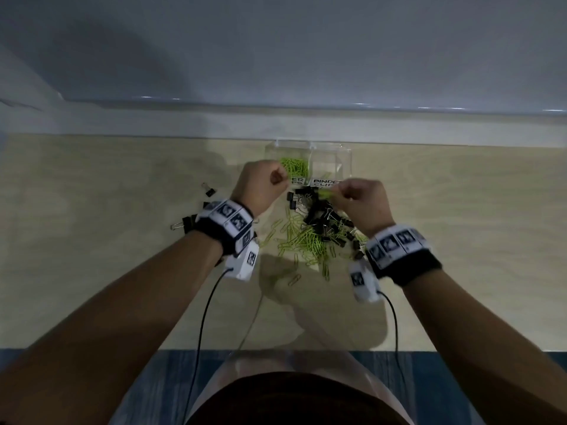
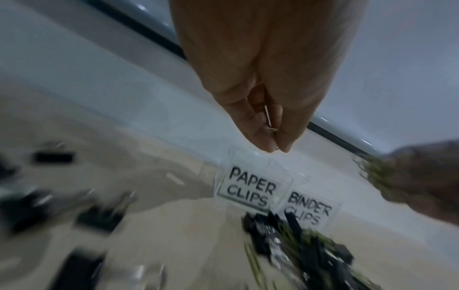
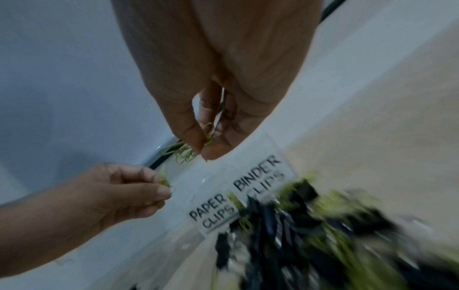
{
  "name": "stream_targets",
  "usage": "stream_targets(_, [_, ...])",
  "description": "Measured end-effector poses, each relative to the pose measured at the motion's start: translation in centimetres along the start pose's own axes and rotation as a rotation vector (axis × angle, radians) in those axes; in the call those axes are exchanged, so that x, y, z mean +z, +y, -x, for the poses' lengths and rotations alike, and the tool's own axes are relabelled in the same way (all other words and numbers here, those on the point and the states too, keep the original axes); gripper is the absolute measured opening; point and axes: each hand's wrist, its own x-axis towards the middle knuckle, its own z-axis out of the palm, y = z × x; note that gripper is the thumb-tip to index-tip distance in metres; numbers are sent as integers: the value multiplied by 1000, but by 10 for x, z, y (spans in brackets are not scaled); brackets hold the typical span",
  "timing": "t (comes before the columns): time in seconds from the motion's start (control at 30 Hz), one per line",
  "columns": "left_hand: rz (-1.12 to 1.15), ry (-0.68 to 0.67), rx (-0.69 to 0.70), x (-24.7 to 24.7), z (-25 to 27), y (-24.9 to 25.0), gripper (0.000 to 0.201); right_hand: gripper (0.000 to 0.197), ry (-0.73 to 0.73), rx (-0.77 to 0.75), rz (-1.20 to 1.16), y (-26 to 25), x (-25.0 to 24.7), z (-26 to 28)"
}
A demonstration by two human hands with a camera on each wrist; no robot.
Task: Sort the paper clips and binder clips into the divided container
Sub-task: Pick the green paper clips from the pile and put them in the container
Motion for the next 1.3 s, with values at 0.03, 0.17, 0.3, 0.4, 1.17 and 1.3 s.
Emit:
stream_targets(0.03, [-52,12,22,-2,-12,3,7,4,13,-40,33,-9,4,-13])
stream_targets(0.17, [-358,-52,79,0,-46,12,12,11,97,-164,239,-39,29,-63])
stream_targets(0.3, [-537,-163,80,4,-54,14,18,19,-75,-198,536,-48,49,-85])
stream_targets(0.4, [-465,-110,97,2,-42,5,22,17,-153,-317,564,-42,53,-77])
stream_targets(1.17, [-442,-383,81,44,124,-55,92,38,59,-251,363,96,33,114])
stream_targets(1.3, [-482,-420,20,57,126,-49,98,76,-70,5,484,93,47,111])
